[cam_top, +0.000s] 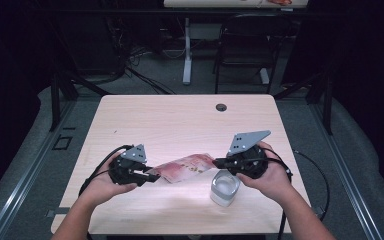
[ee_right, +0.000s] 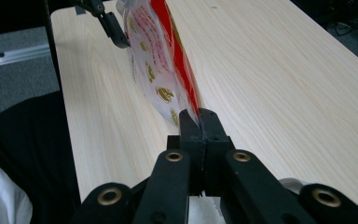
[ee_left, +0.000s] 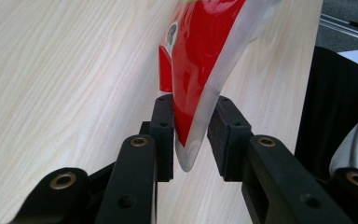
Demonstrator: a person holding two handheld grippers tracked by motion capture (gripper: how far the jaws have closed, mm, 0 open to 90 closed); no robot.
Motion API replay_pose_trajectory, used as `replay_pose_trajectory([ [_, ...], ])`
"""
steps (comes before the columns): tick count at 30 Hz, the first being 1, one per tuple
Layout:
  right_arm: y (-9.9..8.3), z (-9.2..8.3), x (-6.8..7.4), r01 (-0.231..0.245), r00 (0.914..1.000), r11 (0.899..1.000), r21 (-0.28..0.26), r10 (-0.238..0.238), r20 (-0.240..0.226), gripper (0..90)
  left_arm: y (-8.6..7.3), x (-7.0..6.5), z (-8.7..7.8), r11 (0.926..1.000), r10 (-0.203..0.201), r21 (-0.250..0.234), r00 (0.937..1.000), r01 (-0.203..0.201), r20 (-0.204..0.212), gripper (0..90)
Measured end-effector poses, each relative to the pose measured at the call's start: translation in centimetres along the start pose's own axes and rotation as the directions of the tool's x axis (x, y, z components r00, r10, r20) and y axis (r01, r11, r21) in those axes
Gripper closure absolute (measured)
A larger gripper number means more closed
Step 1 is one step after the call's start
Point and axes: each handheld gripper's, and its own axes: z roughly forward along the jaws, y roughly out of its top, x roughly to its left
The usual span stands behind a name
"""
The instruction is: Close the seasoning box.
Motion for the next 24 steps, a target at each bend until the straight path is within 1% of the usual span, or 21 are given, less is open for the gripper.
replay_pose_trajectory([
  [3,0.5,0.1,0.1,0.015,0.9999,1.0,0.024,-0.015,0.005,90.0,-0.3,0.0,0.3,1.0,-0.005,-0.007,1.0,0.005,0.001,72.1],
  [8,1.0,0.4,0.1,0.035,0.9993,0.998,0.055,-0.036,0.011,90.0,-0.8,0.0,0.9,0.9998,-0.013,-0.017,0.9998,0.013,-0.013,72.0],
  [10,1.1,0.5,0.2,0.038,0.999,0.997,0.062,-0.04,0.02,90.0,-0.9,0.0,1.1,0.9998,-0.014,-0.017,0.9998,0.014,-0.015,71.9],
  [13,1.3,0.5,0.2,0.04,0.9988,0.996,0.075,-0.042,0.025,90.0,-1.2,0.1,1.4,0.9994,-0.022,-0.028,0.9997,0.021,-0.008,71.9],
  [16,1.6,0.7,0.2,0.038,0.9989,0.996,0.084,-0.04,0.026,90.0,-1.4,0.1,1.6,0.999,-0.027,-0.037,0.9996,0.027,-0.012,71.8],
  [18,1.8,0.7,0.3,0.045,0.9986,0.995,0.089,-0.048,0.022,90.0,-1.6,0.2,1.7,0.9989,-0.03,-0.037,0.9995,0.03,-0.007,71.8],
  [21,2.1,0.9,0.5,0.056,0.9979,0.993,0.102,-0.059,0.028,90.0,-1.7,0.3,1.8,0.9991,-0.029,-0.031,0.9995,0.029,-0.011,71.6],
  [24,2.4,1.0,0.5,0.062,0.9974,0.992,0.11,-0.066,0.029,90.0,-2.0,0.4,2.0,0.9987,-0.036,-0.035,0.9993,0.036,-0.011,71.4],
])
